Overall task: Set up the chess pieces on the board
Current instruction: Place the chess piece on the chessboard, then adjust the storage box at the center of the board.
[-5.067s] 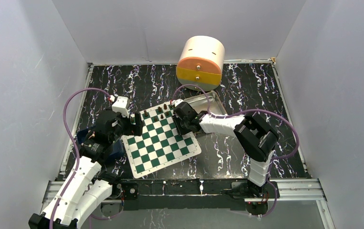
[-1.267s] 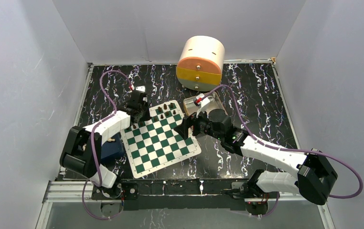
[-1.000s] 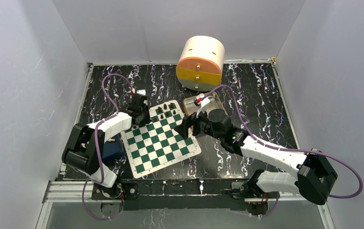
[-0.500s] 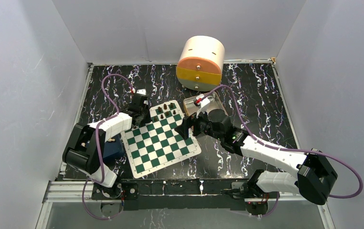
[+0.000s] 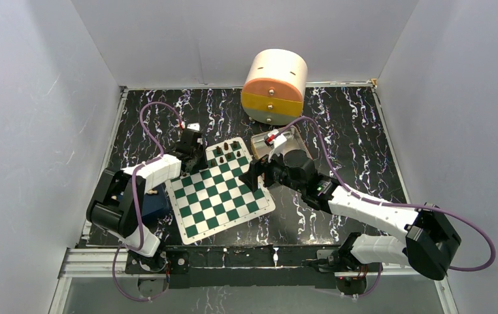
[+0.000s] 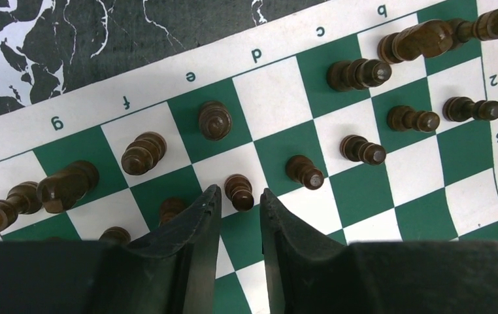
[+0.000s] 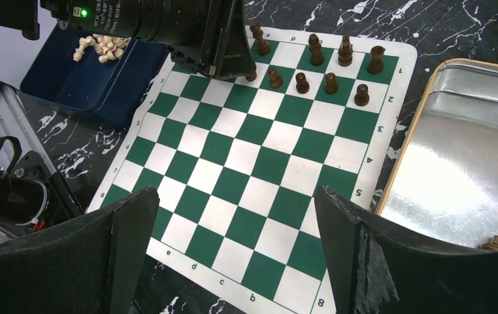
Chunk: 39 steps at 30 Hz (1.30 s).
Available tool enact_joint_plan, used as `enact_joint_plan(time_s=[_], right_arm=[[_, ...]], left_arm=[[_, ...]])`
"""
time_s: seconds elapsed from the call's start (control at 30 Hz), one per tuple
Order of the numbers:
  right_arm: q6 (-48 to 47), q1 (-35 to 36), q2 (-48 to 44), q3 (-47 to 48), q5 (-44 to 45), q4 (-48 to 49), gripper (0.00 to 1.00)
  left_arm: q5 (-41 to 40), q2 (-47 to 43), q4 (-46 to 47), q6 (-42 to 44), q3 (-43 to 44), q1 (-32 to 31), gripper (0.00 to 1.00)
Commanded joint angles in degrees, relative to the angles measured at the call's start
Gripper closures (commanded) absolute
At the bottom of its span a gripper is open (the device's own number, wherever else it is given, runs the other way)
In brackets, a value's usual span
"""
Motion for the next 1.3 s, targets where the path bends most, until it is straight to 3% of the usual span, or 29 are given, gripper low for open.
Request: enact_joint_plan(time_s=[0.0,0.5,0.77,0.97,1.03,1.2,1.23,1.27], right_arm=[[-1.03,-0.2,-0.09,1.32,1.03,1.59,0.01],[-4.88,-1.41,2.53,8.91,6.87,-9.62,0.01],[-7.05,-7.83,5.61,12.69,6.6,-13.22,0.05],[-7.34,-16.8,10.23,14.5,-0.7,-11.92,0.18],[-8.07,-18.25,11.53,14.71,-2.69,-11.13,0.22],[-8.12,-19.59,14.53,13.42,-3.28,-6.95,0.35],[-7.23,-19.63,15.2,12.66,-3.68,-5.62,0.37],[-6.75,-19.62,15.77,11.96,-4.02,-4.7,0.38]], left_arm=[[-1.85,-1.37,-2.05,-0.12,1.14,-0.17,0.71],[1.5,-11.92,-10.07,1.22,6.57,-0.17,0.58],[7.59,-22.02,-14.12,4.86,5.26,-0.17,0.5],[12.42,-30.55,-14.99,6.47,2.65,-0.17,0.41],[12.25,-34.3,-13.34,6.58,0.36,-0.17,0.31],[11.24,-39.69,-13.66,6.63,-4.16,-0.09,0.26],[11.39,-39.86,-14.51,6.44,-4.59,-0.13,0.14],[11.52,-40.04,-15.46,6.21,-5.27,-0.09,0.11]])
